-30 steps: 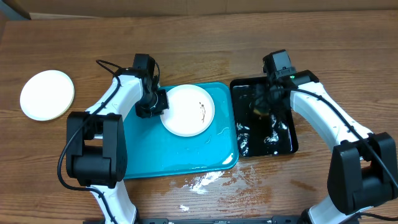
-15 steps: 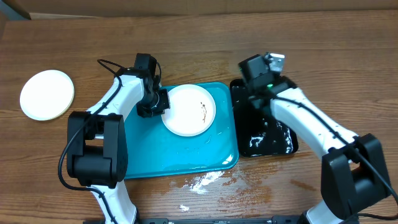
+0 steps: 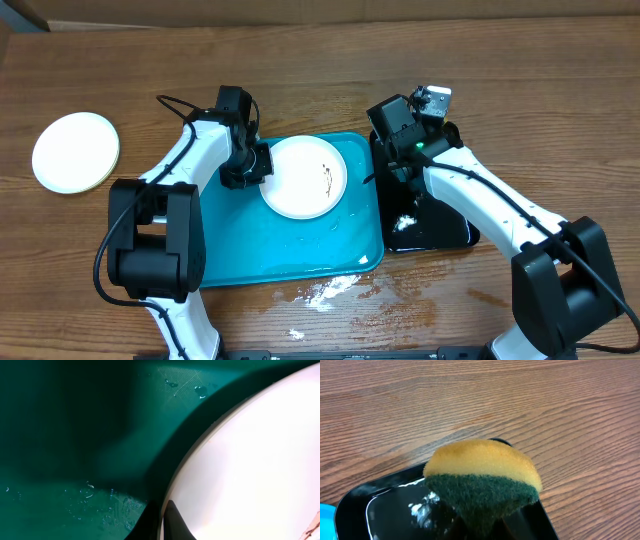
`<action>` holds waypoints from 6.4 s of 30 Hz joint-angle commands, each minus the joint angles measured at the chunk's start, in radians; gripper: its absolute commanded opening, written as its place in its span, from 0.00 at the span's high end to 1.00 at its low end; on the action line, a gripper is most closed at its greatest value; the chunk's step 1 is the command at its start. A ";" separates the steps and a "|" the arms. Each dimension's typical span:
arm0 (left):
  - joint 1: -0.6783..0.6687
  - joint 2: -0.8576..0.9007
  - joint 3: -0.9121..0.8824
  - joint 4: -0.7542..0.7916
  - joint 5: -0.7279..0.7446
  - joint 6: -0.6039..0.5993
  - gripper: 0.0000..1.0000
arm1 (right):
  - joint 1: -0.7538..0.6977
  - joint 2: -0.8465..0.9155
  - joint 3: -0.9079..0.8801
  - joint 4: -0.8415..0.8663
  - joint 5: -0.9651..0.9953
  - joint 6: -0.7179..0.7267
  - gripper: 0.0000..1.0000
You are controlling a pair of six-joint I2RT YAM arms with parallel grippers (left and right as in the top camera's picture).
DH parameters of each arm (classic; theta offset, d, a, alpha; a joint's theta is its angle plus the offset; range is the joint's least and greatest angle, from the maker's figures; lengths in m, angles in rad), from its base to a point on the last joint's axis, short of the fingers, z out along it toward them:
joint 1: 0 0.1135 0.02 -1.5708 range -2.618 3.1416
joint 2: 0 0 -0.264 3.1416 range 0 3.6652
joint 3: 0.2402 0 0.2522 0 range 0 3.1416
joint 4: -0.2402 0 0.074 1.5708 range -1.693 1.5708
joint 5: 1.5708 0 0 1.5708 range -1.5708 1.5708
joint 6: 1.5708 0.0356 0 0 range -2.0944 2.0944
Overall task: Clean dirty plates on tray and stack at the side
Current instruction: 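Dip the sponge in the black tray water with the right gripper, then carry the sponge to the white plate with the right gripper, then scrub the white plate with the sponge while the left gripper holds its rim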
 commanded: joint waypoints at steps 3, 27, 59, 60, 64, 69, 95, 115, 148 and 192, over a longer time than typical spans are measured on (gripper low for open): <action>-0.010 0.001 -0.005 0.018 -0.029 -0.041 0.96 | -0.026 -0.002 0.000 -0.004 0.027 0.004 0.96; -0.010 0.001 -0.005 0.001 -0.022 -0.074 0.96 | -0.223 -0.039 0.117 -0.142 -0.560 -0.186 0.96; -0.066 0.001 -0.003 0.003 0.019 -0.062 0.96 | 0.187 0.255 0.167 0.081 -0.601 -0.256 0.96; -0.066 0.001 -0.003 0.003 0.019 -0.062 0.96 | 0.187 0.262 0.167 0.082 -0.562 -0.277 0.96; -0.066 0.001 -0.003 0.003 0.019 -0.062 0.96 | 0.187 0.262 0.167 0.091 -0.529 -0.305 0.80; -0.066 0.001 -0.003 0.003 0.019 -0.062 0.91 | 0.191 0.248 0.188 0.034 -0.538 -0.338 0.39; -0.065 0.001 -0.003 -0.005 -0.056 -0.061 0.96 | 0.223 0.245 0.104 -0.038 -0.373 -0.309 0.96; -0.065 0.001 -0.003 -0.024 -0.086 0.073 0.96 | 0.081 0.250 -0.060 0.366 -0.666 -0.542 0.96; -0.065 0.001 -0.003 -0.024 -0.086 0.084 0.96 | 0.040 0.325 -0.060 0.682 -0.914 -0.603 0.96; -0.065 0.001 -0.003 -0.008 -0.083 0.053 0.96 | 0.065 0.216 -0.054 0.516 -1.055 -0.655 0.96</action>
